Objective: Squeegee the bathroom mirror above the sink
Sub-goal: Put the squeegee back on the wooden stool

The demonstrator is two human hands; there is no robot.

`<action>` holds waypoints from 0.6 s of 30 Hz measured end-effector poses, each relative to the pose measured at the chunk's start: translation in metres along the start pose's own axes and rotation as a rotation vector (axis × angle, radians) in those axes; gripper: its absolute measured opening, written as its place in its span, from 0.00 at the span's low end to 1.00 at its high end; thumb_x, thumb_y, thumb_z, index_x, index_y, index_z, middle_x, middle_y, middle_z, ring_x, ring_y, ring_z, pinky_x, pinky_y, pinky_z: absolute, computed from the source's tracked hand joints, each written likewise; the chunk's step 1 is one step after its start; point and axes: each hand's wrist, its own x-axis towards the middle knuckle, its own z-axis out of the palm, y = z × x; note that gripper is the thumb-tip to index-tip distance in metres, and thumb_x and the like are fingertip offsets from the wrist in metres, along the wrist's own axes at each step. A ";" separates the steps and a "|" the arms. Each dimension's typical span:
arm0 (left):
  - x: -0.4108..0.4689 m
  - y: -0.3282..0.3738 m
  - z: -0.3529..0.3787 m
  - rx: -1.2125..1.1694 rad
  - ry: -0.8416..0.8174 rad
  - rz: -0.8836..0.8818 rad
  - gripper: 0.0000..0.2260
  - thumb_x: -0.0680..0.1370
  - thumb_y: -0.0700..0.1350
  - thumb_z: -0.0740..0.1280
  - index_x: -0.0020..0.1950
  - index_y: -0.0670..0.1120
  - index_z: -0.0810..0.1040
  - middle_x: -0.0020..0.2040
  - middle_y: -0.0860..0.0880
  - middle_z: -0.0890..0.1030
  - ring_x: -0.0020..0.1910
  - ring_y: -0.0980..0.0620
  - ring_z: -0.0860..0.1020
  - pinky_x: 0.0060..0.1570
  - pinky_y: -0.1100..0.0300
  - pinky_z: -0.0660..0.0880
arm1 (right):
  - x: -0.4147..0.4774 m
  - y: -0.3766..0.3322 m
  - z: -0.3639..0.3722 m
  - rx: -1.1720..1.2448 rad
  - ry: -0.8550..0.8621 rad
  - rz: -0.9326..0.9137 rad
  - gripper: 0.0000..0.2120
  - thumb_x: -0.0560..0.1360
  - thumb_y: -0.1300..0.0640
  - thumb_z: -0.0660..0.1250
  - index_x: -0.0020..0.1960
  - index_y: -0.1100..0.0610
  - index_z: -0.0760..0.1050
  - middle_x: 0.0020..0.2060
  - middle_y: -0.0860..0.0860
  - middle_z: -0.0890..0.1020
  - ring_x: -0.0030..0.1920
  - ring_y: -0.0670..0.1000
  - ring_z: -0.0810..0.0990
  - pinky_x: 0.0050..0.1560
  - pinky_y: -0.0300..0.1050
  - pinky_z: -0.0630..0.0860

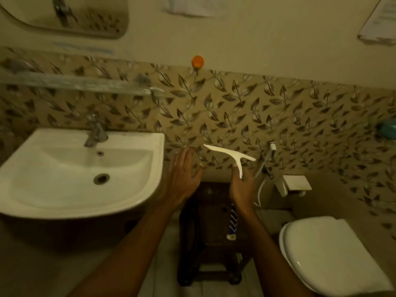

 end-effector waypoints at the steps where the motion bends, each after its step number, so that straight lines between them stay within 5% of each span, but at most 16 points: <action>1: -0.003 0.009 0.013 -0.003 -0.007 -0.012 0.24 0.78 0.52 0.61 0.72 0.45 0.65 0.71 0.45 0.69 0.69 0.47 0.67 0.67 0.53 0.63 | 0.010 0.013 -0.006 -0.022 -0.011 0.016 0.11 0.80 0.47 0.60 0.44 0.50 0.78 0.36 0.47 0.79 0.40 0.50 0.79 0.43 0.48 0.76; 6: -0.011 0.027 0.078 0.010 -0.098 -0.071 0.24 0.78 0.53 0.60 0.72 0.47 0.63 0.71 0.46 0.68 0.68 0.48 0.68 0.66 0.54 0.65 | 0.045 0.065 -0.024 -0.109 -0.067 0.086 0.18 0.79 0.43 0.59 0.58 0.53 0.78 0.48 0.46 0.81 0.50 0.48 0.78 0.54 0.49 0.76; 10: -0.014 0.003 0.142 0.078 -0.198 -0.085 0.24 0.79 0.54 0.59 0.72 0.45 0.64 0.70 0.45 0.70 0.69 0.48 0.67 0.67 0.57 0.62 | 0.076 0.124 -0.019 -0.196 -0.110 0.135 0.13 0.80 0.47 0.60 0.53 0.54 0.77 0.41 0.46 0.77 0.46 0.50 0.77 0.49 0.47 0.74; 18: -0.007 -0.085 0.290 0.099 -0.268 -0.156 0.23 0.77 0.52 0.61 0.70 0.43 0.69 0.68 0.44 0.73 0.69 0.45 0.70 0.66 0.51 0.66 | 0.159 0.271 0.032 -0.416 -0.142 0.233 0.18 0.81 0.47 0.58 0.54 0.60 0.76 0.47 0.53 0.81 0.48 0.54 0.79 0.51 0.49 0.75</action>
